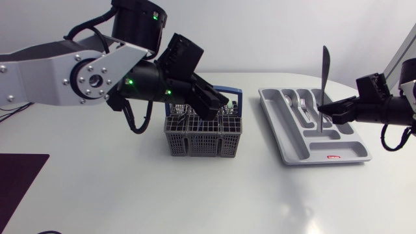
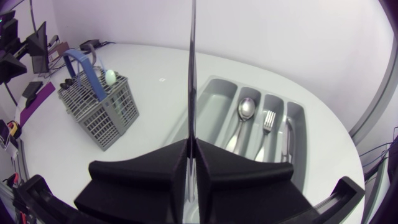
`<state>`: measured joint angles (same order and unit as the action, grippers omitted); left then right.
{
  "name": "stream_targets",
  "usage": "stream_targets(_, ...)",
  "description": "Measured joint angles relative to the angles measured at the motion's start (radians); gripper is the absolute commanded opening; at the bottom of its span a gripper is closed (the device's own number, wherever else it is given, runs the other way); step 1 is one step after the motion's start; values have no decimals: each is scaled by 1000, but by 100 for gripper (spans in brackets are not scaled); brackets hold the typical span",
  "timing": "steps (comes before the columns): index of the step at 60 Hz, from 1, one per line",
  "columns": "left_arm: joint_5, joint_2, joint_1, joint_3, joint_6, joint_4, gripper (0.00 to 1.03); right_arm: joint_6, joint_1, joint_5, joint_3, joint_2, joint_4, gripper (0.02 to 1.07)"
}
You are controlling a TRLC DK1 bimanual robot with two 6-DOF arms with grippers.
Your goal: Unload the cutlery basket into the drawer organizer.
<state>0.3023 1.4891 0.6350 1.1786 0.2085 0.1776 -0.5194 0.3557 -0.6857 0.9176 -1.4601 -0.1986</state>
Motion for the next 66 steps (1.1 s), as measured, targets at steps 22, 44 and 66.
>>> stream_targets(22,-103,47,-8,0,62,16,91,-36,86,95,292,-246,-112,8)
stream_targets(44,-125,60,-28,0,92,16,91,-35,120,238,509,-444,-206,9)
stream_targets(66,-126,61,-28,-3,107,15,91,-15,117,330,589,-580,-236,9)
